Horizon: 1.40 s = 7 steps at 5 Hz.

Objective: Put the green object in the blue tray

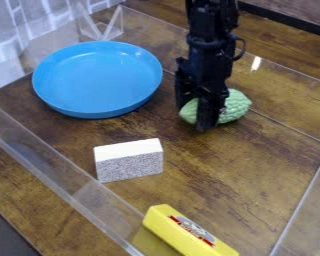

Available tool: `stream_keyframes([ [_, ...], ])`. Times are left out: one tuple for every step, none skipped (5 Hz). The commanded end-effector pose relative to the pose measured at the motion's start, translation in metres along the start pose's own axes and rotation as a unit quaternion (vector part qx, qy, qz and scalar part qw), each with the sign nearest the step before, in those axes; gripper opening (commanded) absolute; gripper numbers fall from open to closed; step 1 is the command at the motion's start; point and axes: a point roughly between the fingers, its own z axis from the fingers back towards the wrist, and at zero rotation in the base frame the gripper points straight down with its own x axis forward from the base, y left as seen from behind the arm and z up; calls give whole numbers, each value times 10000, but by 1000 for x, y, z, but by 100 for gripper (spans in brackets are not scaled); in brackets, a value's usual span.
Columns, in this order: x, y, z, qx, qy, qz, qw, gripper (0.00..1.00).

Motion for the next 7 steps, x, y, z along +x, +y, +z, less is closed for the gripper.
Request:
stream_keyframes([
  [11, 7, 28, 65, -297, 145, 9994, 0],
  [13, 13, 42, 39, -288, 340, 9990, 0],
  [11, 19, 57, 26, -255, 539, 9982, 0],
  [10, 18, 52, -8, -200, 734, 9971, 0],
  [9, 15, 50, -72, -140, 802, 9967, 0],
  [8, 12, 47, -132, -62, 866, 9961, 0],
  [7, 9, 46, -192, 17, 925, 9955, 0],
])
